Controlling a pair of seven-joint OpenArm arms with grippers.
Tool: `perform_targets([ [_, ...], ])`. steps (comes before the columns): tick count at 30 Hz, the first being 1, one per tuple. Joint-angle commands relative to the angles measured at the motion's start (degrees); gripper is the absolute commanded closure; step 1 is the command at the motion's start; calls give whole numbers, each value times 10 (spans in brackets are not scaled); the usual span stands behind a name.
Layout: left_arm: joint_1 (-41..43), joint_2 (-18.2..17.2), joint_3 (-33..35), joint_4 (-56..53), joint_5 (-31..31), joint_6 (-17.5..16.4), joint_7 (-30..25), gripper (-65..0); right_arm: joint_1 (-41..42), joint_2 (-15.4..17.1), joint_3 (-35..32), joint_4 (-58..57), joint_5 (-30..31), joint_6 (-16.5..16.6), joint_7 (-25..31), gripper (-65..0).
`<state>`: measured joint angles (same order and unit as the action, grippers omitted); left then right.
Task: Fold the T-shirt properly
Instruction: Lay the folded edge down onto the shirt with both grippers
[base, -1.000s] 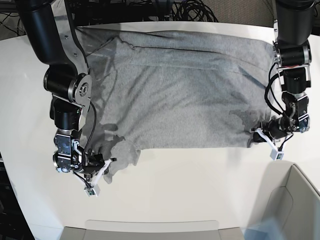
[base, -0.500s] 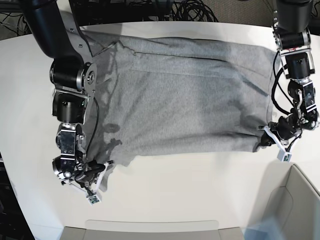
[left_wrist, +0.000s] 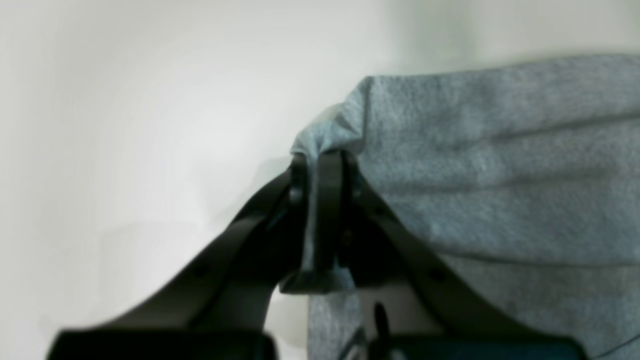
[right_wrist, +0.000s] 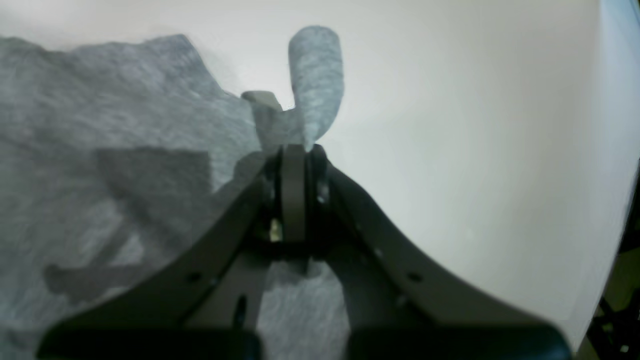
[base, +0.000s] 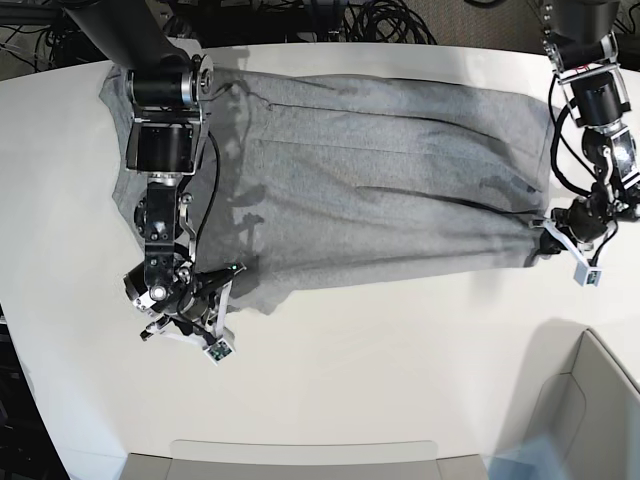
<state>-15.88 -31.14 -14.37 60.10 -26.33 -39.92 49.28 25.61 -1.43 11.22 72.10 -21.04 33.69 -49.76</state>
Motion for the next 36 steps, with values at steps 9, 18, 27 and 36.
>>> perform_targets([
  [9,12,-12,-1,68,-6,-1,-11,0,-34,5,0,133,9,9,-33,0],
  [18,34,-12,0,79,-6,-1,-11,0,-88,22,32,194,9,21,-34,0],
  [27,75,-13,0,111,-6,-1,-11,0,-111,21,79,268,7,63,-116,0],
  [36,121,-15,-4,155,-6,-1,-11,0,-185,20,76,323,9,63,-116,0],
])
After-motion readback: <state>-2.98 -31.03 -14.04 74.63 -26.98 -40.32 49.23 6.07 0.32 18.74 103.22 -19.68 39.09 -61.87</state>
